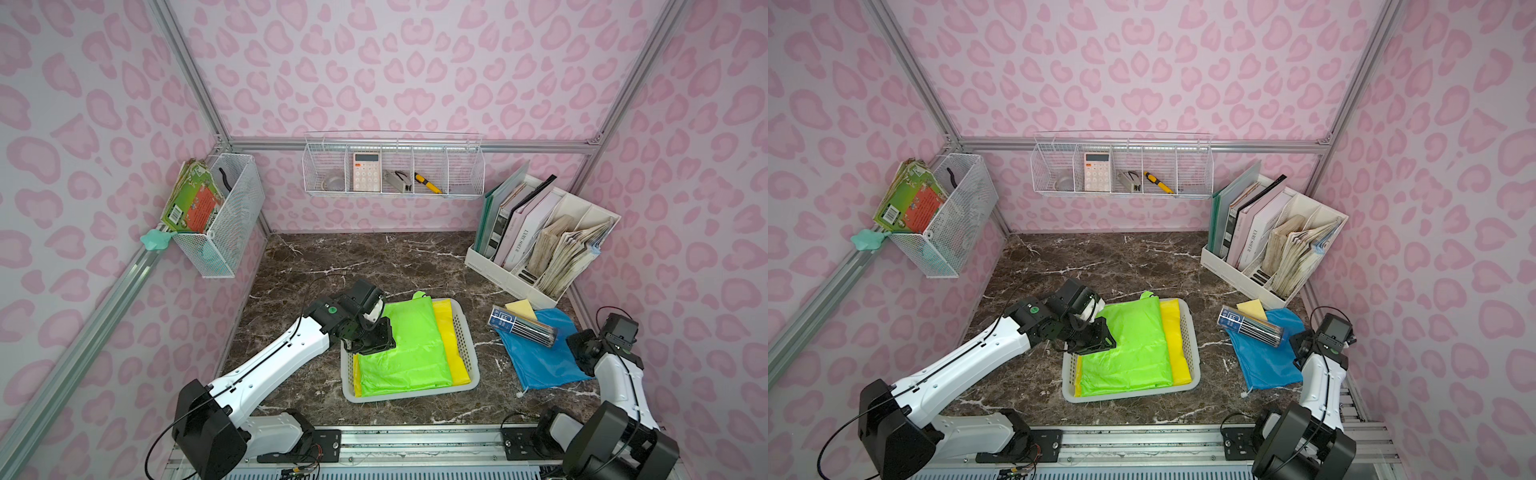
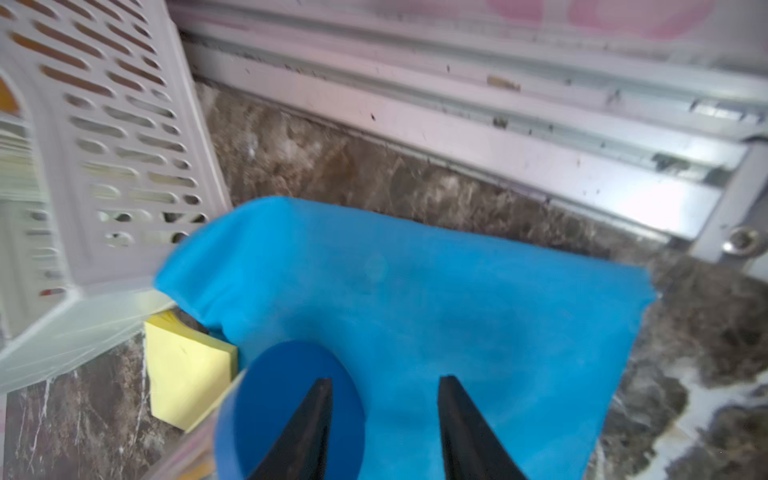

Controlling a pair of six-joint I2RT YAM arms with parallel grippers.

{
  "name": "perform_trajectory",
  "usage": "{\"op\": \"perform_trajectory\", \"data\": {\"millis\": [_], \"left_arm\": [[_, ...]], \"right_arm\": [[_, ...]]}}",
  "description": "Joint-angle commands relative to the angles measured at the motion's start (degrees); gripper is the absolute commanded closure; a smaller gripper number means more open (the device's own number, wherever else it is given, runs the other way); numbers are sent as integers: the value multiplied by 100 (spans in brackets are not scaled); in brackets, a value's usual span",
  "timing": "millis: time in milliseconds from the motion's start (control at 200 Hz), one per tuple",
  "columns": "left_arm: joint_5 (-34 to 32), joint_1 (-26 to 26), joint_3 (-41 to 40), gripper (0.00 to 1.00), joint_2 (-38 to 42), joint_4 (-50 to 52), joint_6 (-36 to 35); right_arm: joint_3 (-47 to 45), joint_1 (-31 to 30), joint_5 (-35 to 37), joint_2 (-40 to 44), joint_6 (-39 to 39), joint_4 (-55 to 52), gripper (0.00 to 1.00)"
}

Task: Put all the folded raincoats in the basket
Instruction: Move the distractor to the center of the board.

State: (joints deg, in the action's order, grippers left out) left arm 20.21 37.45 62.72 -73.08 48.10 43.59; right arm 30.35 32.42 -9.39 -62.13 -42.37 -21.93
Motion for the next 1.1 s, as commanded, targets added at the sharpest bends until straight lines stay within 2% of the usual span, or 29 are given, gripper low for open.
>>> {"op": "perform_trajectory", "data": {"millis": [0,45,95,135,175,295,420,500,660,760,930,1095], "left_arm": [[128,-25,-76,79,34,-146,-132],[141,-38,-123,81,39,-215,-124],[150,-49,-154,82,22,-235,-130],[150,-64,-160,82,6,-247,-125],[146,-71,-164,82,0,-243,-115],[176,-85,-175,82,43,-293,-45],[142,-88,-217,81,68,-316,-35],[150,-93,-209,81,18,-275,-61],[150,-91,-240,81,-31,-235,-74],[143,-96,-246,81,25,-188,-64],[95,-91,-291,80,174,-81,10],[27,-93,-253,79,140,-51,-1]], "right_arm": [[110,-804,-899,-277,-113,444,66],[354,-1697,-739,-482,-118,479,66],[707,-2475,-1006,-807,-16,579,66],[1027,-2897,-960,-1047,-13,345,66],[1258,-3056,-812,-1188,-40,123,66],[1091,-2694,-423,-874,-36,155,65],[967,-2211,-177,-669,318,124,52],[935,-1974,-296,-730,535,195,49],[1192,-1955,-213,-1472,645,282,54],[1239,-1981,-467,-1960,540,615,56],[1424,-2243,-472,-2419,343,718,48],[1637,-2765,-736,-2760,256,1361,51]]}}
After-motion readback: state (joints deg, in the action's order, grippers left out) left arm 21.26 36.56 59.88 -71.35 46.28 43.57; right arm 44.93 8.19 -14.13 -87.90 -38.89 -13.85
